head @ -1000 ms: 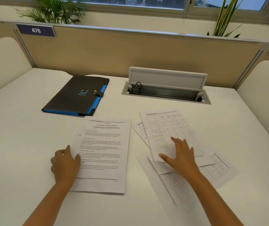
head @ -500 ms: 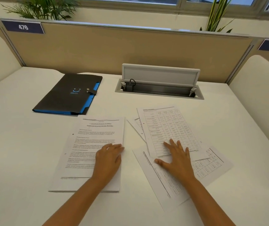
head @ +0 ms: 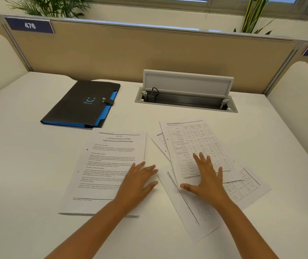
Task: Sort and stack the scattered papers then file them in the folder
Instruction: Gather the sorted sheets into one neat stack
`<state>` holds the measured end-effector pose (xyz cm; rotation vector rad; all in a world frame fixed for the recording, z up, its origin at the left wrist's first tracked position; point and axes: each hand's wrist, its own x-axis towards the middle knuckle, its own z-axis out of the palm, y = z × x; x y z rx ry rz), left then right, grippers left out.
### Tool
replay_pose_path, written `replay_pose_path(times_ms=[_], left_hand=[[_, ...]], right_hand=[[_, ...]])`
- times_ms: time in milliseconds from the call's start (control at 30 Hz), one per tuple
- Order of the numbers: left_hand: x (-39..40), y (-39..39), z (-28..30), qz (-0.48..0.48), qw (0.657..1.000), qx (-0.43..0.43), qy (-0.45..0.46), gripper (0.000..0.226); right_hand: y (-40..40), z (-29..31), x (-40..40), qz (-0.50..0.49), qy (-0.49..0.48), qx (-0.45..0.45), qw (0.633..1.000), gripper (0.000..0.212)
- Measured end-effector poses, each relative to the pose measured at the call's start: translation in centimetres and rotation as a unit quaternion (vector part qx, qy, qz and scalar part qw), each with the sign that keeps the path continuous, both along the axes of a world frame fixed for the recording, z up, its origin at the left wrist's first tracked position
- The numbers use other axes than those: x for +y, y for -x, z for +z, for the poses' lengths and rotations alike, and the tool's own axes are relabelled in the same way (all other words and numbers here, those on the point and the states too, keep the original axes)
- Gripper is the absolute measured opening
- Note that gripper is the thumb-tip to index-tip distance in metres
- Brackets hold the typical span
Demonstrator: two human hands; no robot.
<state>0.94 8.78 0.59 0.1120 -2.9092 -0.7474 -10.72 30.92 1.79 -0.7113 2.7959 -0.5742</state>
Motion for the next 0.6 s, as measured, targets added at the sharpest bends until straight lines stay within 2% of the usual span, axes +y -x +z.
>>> replay_pose_path(times_ms=[100, 200, 333, 533, 600], left_hand=[[0.6, 0.2, -0.6, -0.053, 0.998, -0.031, 0.034, 0.050], [0.4, 0.5, -1.2, -0.053, 0.997, -0.032, 0.049, 0.047], [0.5, 0.8, -1.4, -0.034, 0.999, -0.017, 0.037, 0.042], [0.5, 0.7, -1.7, -0.028, 0.999, -0.007, 0.038, 0.041], [0.4, 0.6, -1.8, -0.028, 0.999, -0.007, 0.043, 0.041]], right_hand=[[-0.1, -0.4, 0.6, 0.010, -0.042, -0.048, 0.998, 0.123], [0.0, -0.6, 1.2, -0.006, -0.018, -0.058, 0.998, 0.122], [0.1, -0.3, 1.6, -0.057, 0.086, -0.016, 0.995, 0.097], [0.1, -0.3, 1.6, -0.086, 0.092, 0.042, 0.991, 0.054], [0.0, -0.3, 1.6, -0.092, 0.078, 0.056, 0.991, 0.047]])
